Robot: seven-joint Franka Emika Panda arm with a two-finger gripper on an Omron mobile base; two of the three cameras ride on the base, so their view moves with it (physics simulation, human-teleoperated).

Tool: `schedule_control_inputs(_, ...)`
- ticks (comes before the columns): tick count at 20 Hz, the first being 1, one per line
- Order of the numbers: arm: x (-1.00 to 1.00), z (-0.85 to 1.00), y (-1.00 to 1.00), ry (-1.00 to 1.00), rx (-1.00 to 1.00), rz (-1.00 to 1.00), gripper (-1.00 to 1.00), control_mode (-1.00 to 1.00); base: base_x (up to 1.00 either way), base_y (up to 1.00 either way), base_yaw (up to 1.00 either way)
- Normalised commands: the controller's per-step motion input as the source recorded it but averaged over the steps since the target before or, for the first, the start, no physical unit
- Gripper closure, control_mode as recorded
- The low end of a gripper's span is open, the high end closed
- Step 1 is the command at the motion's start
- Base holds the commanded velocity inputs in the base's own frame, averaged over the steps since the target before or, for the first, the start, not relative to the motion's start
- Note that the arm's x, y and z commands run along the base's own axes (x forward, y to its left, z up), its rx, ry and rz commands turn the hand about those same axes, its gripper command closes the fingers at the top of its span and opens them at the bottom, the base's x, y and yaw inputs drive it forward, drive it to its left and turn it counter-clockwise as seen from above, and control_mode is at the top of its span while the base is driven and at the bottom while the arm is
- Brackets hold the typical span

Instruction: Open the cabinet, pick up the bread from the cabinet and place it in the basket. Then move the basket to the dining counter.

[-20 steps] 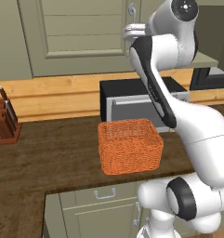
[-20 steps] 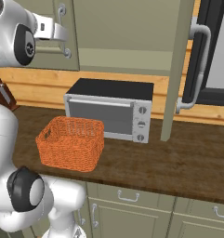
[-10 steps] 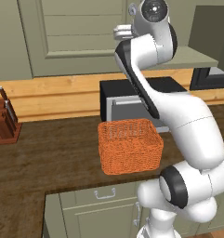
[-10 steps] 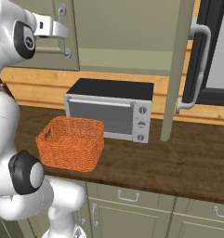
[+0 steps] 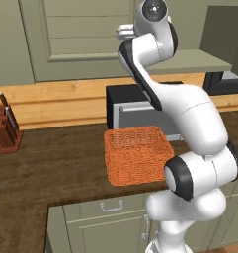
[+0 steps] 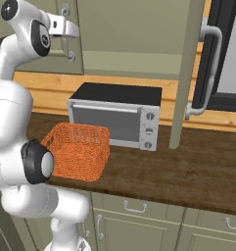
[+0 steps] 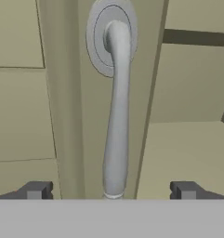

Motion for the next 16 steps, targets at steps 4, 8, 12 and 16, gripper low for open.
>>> schedule_control_inputs(4,0.44,0.0,0.0,0.0,0.0,0.0,-1.0,-1.0,0.0,0.0,0.0)
schedule_control_inputs(8,0.25,0.0,0.0,0.0,0.0,0.0,-1.0,-1.0,0.0,0.0,0.0)
schedule_control_inputs(12,0.24,0.0,0.0,0.0,0.0,0.01,1.0,-1.0,0.0,0.0,0.0)
schedule_control_inputs(16,0.21,0.0,0.0,-0.02,0.0,0.0,1.0,-1.0,0.0,0.0,0.0)
